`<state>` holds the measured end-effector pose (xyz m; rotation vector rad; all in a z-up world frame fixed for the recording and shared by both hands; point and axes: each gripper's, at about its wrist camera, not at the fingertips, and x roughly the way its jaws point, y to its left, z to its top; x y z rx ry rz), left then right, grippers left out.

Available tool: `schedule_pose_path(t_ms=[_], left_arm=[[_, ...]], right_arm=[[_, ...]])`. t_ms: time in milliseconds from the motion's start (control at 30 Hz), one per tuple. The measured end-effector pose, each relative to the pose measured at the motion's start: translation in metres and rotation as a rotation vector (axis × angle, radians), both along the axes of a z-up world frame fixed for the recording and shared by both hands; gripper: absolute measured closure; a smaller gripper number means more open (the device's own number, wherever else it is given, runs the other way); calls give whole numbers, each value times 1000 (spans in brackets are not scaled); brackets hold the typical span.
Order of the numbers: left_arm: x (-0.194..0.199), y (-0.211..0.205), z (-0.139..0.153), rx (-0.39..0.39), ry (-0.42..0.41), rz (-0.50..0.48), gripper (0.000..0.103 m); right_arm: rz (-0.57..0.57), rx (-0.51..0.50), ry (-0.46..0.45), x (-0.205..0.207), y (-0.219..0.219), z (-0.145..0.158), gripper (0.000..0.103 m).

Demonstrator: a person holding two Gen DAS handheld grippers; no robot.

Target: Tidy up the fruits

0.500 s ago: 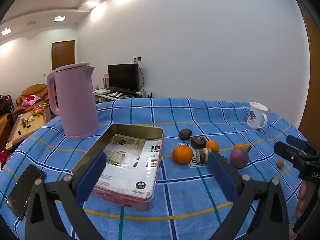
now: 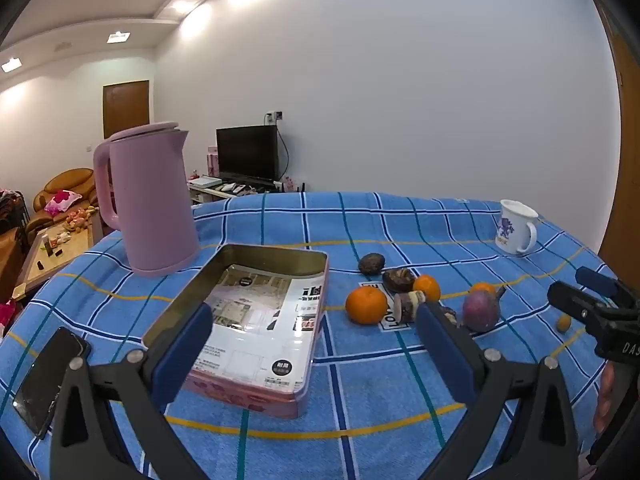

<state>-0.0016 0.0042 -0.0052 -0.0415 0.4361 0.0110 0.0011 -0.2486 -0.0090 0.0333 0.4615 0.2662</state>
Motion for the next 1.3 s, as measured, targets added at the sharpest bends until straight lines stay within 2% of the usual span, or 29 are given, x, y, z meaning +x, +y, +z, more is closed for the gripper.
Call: schedule_pose_path(t_ms=[1300], left_arm=[[2,0,-7,3,17,3,0]], right_arm=[[15,9,5,0,6,-5,1]])
